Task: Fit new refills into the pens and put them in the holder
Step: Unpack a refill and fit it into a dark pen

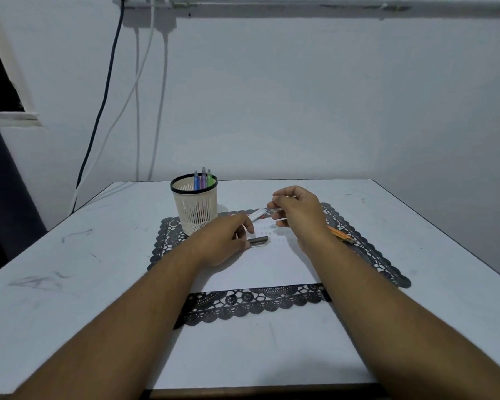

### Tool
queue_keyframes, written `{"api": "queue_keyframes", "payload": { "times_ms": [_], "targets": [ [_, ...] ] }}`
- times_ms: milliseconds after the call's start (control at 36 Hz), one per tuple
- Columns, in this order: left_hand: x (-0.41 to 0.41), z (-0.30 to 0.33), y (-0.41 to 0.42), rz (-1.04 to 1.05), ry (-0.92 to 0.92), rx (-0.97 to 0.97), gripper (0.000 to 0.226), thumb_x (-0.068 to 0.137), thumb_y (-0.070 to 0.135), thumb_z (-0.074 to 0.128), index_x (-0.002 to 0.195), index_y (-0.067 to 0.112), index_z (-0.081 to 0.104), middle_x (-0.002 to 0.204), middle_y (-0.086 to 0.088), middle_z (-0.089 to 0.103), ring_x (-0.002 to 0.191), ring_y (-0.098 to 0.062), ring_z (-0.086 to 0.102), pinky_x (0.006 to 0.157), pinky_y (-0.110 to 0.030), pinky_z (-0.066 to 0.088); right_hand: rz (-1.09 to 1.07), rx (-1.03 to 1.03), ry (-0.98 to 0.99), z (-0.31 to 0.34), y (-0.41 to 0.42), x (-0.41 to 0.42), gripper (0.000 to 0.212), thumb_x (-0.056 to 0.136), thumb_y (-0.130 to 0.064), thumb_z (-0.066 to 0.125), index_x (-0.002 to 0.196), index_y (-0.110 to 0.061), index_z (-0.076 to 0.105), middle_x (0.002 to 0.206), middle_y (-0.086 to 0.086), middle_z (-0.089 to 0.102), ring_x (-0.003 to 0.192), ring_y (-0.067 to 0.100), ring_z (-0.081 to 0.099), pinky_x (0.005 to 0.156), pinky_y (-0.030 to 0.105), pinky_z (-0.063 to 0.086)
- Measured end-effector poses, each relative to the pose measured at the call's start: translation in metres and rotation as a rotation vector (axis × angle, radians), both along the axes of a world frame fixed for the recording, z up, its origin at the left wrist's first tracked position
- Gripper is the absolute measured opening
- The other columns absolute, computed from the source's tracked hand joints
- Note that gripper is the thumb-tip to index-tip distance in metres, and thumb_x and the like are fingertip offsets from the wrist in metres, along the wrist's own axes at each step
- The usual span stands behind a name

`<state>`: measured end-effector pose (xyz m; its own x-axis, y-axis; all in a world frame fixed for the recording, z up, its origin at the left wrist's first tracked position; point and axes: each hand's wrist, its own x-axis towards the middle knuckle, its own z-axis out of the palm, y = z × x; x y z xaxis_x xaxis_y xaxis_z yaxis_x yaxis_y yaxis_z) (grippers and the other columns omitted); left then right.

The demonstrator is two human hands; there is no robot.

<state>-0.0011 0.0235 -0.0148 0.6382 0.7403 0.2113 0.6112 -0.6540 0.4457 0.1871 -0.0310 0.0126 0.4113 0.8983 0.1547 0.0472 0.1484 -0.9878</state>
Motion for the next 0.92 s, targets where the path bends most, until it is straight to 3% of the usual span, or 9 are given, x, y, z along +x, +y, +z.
{"api": "queue_keyframes", "payload": {
  "times_ms": [167,222,333,472,583,917],
  "targets": [
    [-0.003,0.003,0.002,0.057,-0.294,-0.068,0.014,0.103,0.015,0.058,0.107,0.027,0.062,0.092,0.004,0.062,0.071,-0.007,0.06,0.064,-0.026,0.047,-0.007,0.01,0.021,0.001,0.001,0.003,0.011,0.097,-0.006,0.06,0.102,-0.008,0.069,0.084,0.003,0.078,0.056,0.008,0.063,0.059,0.028,0.051],
    [-0.001,0.005,0.003,0.086,-0.321,-0.023,0.012,0.105,0.016,0.055,0.109,0.024,0.062,0.096,0.001,0.06,0.077,-0.01,0.058,0.066,-0.026,0.041,-0.007,0.011,0.016,0.001,0.003,0.005,0.01,0.096,-0.007,0.061,0.102,-0.009,0.069,0.082,0.001,0.078,0.058,0.01,0.063,0.059,0.028,0.052],
    [0.006,-0.001,-0.002,0.092,-0.238,0.01,0.008,0.102,0.029,0.06,0.108,0.025,0.062,0.096,0.004,0.059,0.081,-0.011,0.055,0.065,-0.028,0.037,-0.007,0.016,0.003,-0.001,0.004,0.007,0.008,0.097,-0.009,0.062,0.1,-0.011,0.07,0.082,0.0,0.079,0.061,0.011,0.064,0.06,0.029,0.053],
    [0.017,-0.008,-0.01,0.086,-0.072,0.113,0.014,0.094,0.028,0.067,0.085,0.03,0.056,0.089,0.008,0.057,0.079,-0.01,0.053,0.063,-0.029,0.039,-0.006,0.015,-0.002,-0.002,0.004,0.008,0.009,0.097,-0.009,0.062,0.098,-0.013,0.069,0.084,0.001,0.079,0.059,0.01,0.065,0.065,0.032,0.053],
    [0.021,-0.009,-0.009,0.088,-0.009,0.178,0.003,0.094,0.027,0.066,0.094,0.024,0.068,0.091,0.006,0.062,0.084,-0.013,0.057,0.074,-0.035,0.05,-0.021,0.012,0.0,-0.002,0.003,0.008,0.01,0.096,-0.009,0.061,0.099,-0.012,0.07,0.082,0.0,0.079,0.059,0.011,0.063,0.065,0.032,0.052],
    [0.023,-0.011,-0.003,0.075,0.095,0.28,0.012,0.097,0.019,0.061,0.097,0.011,0.07,0.098,0.0,0.056,0.091,-0.02,0.054,0.081,-0.039,0.047,0.001,0.0,0.014,-0.004,0.005,0.006,0.01,0.096,-0.007,0.062,0.095,-0.014,0.069,0.08,0.001,0.078,0.059,0.013,0.061,0.06,0.029,0.05]
  ]
}}
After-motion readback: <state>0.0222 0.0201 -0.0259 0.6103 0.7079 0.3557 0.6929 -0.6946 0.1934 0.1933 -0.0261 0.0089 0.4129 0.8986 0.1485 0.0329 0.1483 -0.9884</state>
